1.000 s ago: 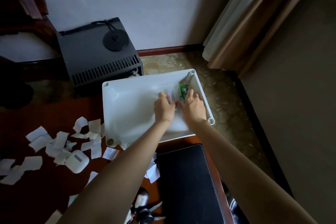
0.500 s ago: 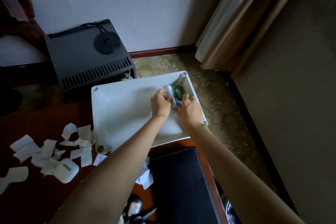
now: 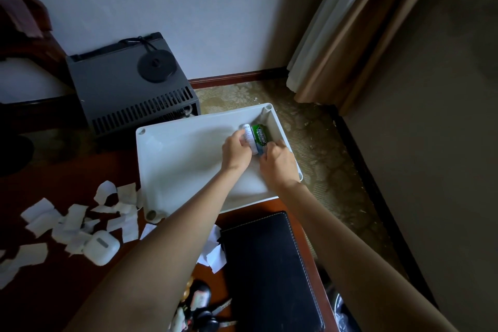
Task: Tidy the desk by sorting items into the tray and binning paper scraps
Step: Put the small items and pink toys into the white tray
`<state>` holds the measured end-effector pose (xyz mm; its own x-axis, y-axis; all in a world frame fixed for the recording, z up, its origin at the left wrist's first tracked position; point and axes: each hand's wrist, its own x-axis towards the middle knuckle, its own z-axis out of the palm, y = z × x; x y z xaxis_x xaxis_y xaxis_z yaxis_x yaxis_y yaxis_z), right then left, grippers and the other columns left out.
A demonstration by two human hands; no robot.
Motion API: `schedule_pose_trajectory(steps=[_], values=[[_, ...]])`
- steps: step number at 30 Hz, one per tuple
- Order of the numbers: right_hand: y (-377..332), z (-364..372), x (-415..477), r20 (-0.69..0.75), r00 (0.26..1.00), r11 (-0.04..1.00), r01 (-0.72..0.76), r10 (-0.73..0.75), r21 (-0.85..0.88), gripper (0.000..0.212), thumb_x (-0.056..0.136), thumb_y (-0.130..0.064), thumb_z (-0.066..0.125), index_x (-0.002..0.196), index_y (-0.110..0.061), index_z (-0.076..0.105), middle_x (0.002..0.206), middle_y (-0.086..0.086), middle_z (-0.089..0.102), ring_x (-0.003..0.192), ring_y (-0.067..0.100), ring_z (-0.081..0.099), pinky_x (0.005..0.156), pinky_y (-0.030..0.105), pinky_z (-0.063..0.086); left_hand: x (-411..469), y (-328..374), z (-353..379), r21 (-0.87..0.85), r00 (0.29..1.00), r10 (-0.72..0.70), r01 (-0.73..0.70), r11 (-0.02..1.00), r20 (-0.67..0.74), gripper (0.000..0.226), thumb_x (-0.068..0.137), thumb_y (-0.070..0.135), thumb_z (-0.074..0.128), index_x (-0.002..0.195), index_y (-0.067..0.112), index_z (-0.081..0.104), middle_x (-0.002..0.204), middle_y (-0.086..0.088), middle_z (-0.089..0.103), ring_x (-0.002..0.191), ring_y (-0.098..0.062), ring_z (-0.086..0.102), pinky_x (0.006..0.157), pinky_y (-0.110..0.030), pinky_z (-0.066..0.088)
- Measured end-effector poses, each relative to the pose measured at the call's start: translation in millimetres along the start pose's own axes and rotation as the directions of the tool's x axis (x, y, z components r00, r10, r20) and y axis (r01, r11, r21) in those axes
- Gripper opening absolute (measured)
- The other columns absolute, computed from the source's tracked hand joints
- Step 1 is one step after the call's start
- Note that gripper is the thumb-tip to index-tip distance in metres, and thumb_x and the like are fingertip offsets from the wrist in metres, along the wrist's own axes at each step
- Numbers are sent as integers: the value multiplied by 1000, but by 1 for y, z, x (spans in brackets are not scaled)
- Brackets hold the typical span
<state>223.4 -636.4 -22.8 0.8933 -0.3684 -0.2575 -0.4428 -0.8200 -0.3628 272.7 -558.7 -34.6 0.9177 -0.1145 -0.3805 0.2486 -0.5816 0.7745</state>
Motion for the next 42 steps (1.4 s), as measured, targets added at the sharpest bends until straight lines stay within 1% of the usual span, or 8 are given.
schedule_pose_trajectory(steps=[6,14,20,27,33,36,40,42], values=[[-10,-15,-28,-7,998,997,65,-66,-50,25,90,-5,42,112,4,51,122,21,50,102,38,57,81,39,45,-32,2,-28,88,1000,-16,15,996,10,42,92,-2,35,132,4,48,137,-17,49,128,-30,45,103,-33,38],[-40,6,-144,30,960,959,279,-278,-40,29,88,-6,44,117,-2,51,119,16,53,104,36,56,75,37,43,-135,-23,-90,183,992,94,-77,980,-87,37,95,3,33,123,5,56,128,-14,57,119,-28,52,97,-33,42],[-32,69,-238,225,924,950,309,-309,35,35,90,-13,47,125,-9,50,116,15,55,108,34,54,78,36,47,-228,-120,-101,238,998,5,11,971,-68,30,91,1,39,110,1,63,113,-17,65,108,-32,59,88,-37,47],[-33,107,-259,216,955,979,203,-205,31,30,91,-30,53,113,-10,59,124,13,50,114,31,45,94,38,44,-275,-176,-108,151,982,-166,178,972,-92,28,94,5,42,116,0,60,120,-15,63,111,-28,57,83,-26,41],[-54,107,-248,214,976,999,45,-45,6,21,89,-15,51,100,-5,65,125,12,49,118,30,42,98,38,39,-278,-180,-122,147,985,-142,155,977,-96,28,94,4,41,117,0,58,121,-16,61,114,-27,55,90,-29,43],[-53,101,-252,169,982,992,62,-81,113,18,88,-12,53,96,1,63,113,14,58,105,30,54,89,37,47,-278,-183,-125,160,986,-130,146,976,-106,28,96,5,43,119,2,57,123,-13,60,116,-25,55,83,-22,40],[-55,88,-262,237,966,927,8,-104,374,21,91,-15,54,73,-6,58,72,8,56,63,20,56,51,21,42,-280,-193,-128,216,982,-137,164,963,-133,29,96,7,44,121,0,56,125,-15,59,116,-27,55,86,-27,45],[-57,83,-265,271,957,879,-42,-101,475,21,94,-16,49,73,-13,51,70,5,52,63,18,52,56,23,44,-276,-201,-132,253,970,-157,202,946,-185,31,94,9,47,123,0,52,128,-18,53,119,-29,51,91,-32,47]])
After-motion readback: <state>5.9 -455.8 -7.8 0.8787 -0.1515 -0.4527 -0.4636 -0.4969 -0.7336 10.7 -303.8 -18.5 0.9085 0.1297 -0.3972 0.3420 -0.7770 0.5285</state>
